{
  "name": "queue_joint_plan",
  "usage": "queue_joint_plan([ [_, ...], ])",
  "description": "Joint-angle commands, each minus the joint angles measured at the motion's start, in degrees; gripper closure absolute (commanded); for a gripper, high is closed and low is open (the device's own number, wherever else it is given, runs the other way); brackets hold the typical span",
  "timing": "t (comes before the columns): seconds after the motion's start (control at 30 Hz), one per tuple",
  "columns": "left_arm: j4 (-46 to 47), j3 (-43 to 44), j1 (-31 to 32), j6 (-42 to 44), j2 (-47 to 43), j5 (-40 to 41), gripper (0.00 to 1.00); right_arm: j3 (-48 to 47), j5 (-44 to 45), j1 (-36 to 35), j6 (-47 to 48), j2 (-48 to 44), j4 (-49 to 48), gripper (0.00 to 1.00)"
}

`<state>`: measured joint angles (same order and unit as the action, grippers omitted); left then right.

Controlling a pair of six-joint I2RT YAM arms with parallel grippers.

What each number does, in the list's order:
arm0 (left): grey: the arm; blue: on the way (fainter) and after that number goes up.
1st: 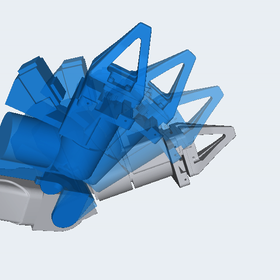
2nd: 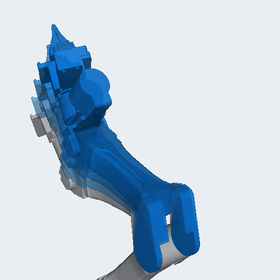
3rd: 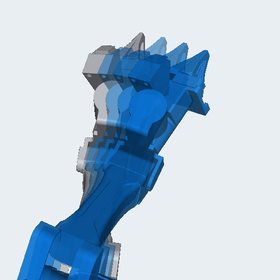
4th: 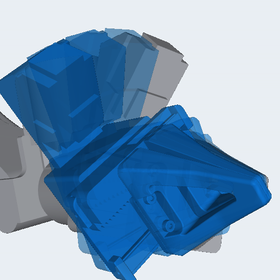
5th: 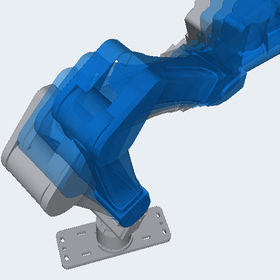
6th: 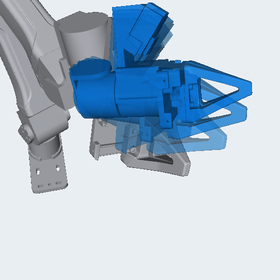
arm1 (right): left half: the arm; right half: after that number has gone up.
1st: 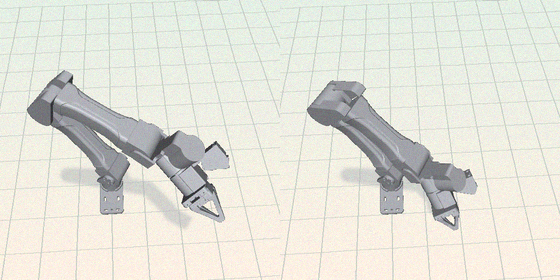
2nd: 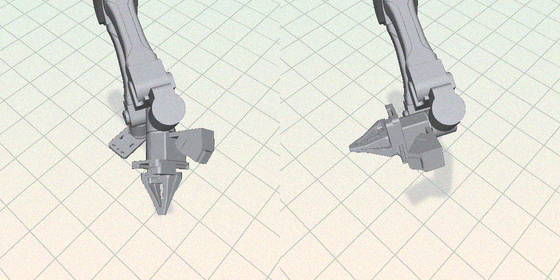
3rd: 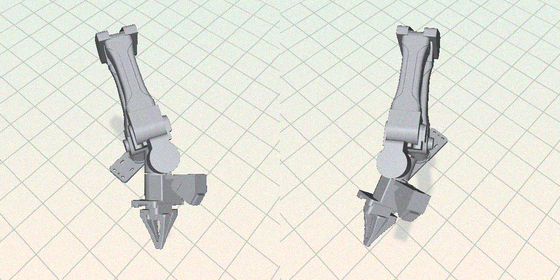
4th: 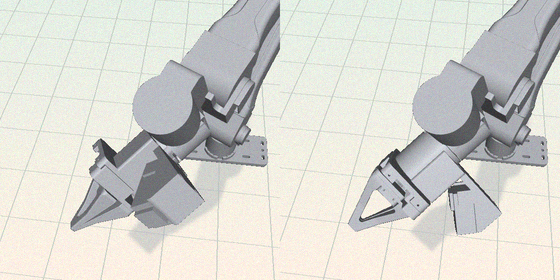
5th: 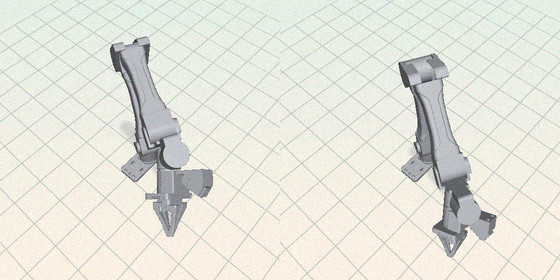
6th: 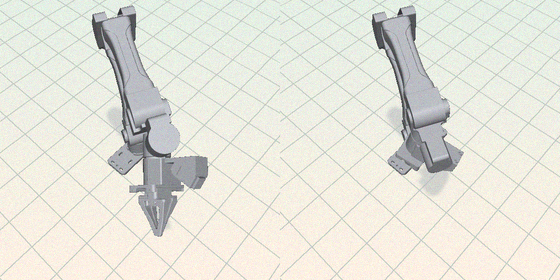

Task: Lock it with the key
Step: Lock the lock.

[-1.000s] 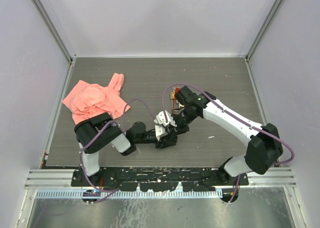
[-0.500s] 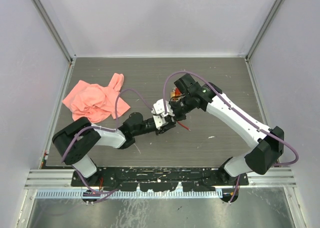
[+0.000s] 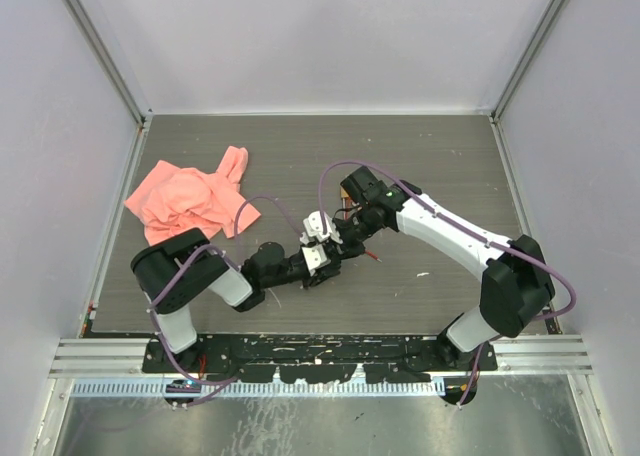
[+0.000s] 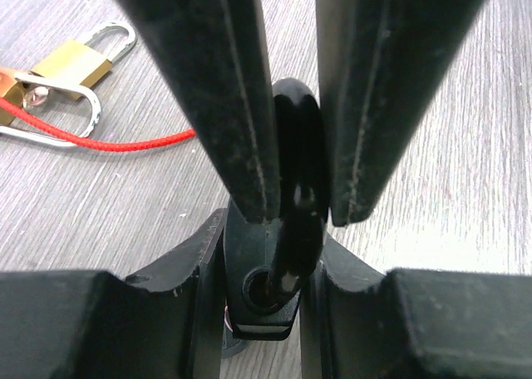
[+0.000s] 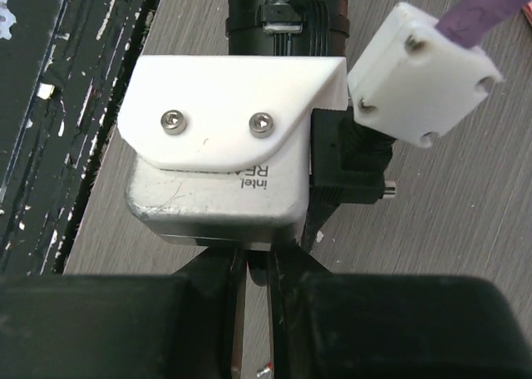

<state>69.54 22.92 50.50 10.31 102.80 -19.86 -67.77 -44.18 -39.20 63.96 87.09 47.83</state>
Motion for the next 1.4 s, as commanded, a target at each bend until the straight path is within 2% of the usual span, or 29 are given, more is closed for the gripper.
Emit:
queue_joint_plan([
  [0.0,2.56,0.39,-0.75,-2.14,-2.44,-0.2,1.0,1.57,-1.88,-0.2,-2.68,-0.37,2.38,0.99],
  [0.13,6.15,-0.01,-0.75,-4.45,-0.39,-0.7,1.0,0.87,-2.11,-0.25,-4.0,-0.11,2.09,0.99],
  [0.3,5.02,2.66,-0.75,-8.54,0.36,-3.75,1.0,-2.24,-2.82,-0.22,-4.02,0.14,5.11,0.99],
  [0.4,7.34,3.43,-0.53,-11.14,1.22,-4.81,0.99,-0.75,-1.99,-0.25,-3.86,-0.67,5.59,0.99],
  [0.53,5.21,4.23,0.38,-10.21,2.12,-4.54,0.99,2.54,-1.02,-0.24,-3.87,-1.89,5.41,0.99],
  [0.7,10.12,2.5,0.45,-10.56,7.06,-3.64,1.0,6.05,1.43,0.34,-5.74,-3.24,2.58,0.99],
  [0.87,12.53,1.11,0.74,-9.24,10.1,-2.68,1.0,5.55,3.8,2.36,-6.54,-3.86,2.68,0.96],
  [1.07,12.47,0.67,0.74,-7.74,9.85,-2.77,1.0,3.86,4.51,2.81,-6.06,-4.47,4.15,0.85],
  [1.23,12.51,0.47,0.8,-7.83,10.46,-3.47,1.0,1.28,5.71,2.86,-6.31,-5.59,5.32,0.64],
  [1.37,12.47,0.27,0.77,-7.61,10.58,-3.82,1.0,-1.53,7.32,2.98,-6.3,-7.02,6.49,0.56],
])
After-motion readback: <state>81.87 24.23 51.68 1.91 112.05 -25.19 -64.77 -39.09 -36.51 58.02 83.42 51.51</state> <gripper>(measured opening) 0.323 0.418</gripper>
